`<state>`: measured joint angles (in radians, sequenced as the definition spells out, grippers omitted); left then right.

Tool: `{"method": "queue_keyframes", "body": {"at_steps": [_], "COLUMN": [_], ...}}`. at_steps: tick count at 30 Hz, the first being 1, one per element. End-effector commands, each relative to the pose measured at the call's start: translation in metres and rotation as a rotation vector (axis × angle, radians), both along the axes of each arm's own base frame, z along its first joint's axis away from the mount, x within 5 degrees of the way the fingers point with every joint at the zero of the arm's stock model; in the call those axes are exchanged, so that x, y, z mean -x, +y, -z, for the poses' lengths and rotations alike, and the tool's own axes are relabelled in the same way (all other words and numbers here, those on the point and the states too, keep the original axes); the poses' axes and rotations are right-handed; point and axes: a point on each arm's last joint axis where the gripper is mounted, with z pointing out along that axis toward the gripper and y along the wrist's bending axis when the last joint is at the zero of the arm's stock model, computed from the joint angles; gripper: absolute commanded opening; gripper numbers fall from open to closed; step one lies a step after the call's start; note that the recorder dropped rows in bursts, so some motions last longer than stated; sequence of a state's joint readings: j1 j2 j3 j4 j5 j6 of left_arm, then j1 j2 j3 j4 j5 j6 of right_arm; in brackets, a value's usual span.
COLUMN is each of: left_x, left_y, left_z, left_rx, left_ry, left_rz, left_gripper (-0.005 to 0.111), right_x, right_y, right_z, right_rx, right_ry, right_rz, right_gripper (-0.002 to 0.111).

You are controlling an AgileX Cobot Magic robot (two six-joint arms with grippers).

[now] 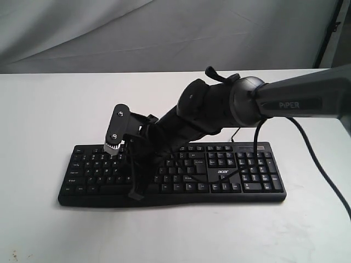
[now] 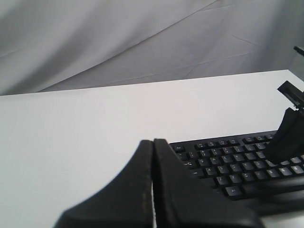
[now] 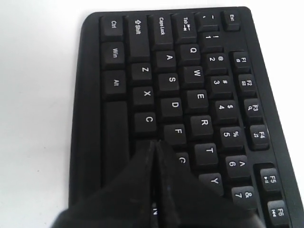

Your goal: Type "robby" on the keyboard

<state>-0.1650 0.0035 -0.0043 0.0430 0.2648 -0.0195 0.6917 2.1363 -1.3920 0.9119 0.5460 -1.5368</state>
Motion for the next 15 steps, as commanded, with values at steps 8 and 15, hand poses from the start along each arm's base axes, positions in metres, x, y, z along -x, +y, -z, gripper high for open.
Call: {"method": "queue_keyframes", "body": {"at_steps": [8,15], "left_x": [0.000,0.000], "left_y": [0.000,0.000], "left_z": [0.001,0.001], "left_rx": [-0.001,-0.001], "left_ry": [-0.005,-0.005], "left_rz": [0.006,0.006], "left_gripper": [0.000,0.000], "right_x": [-0.002,-0.004], "right_y": [0.001,0.000], "right_z": [0.003,0.026], "right_rx": [-0.009,0.026], "right_ry": [0.003,0.029], "right_rz": [0.029,0.035], "right_gripper": [0.000,0.000]}}
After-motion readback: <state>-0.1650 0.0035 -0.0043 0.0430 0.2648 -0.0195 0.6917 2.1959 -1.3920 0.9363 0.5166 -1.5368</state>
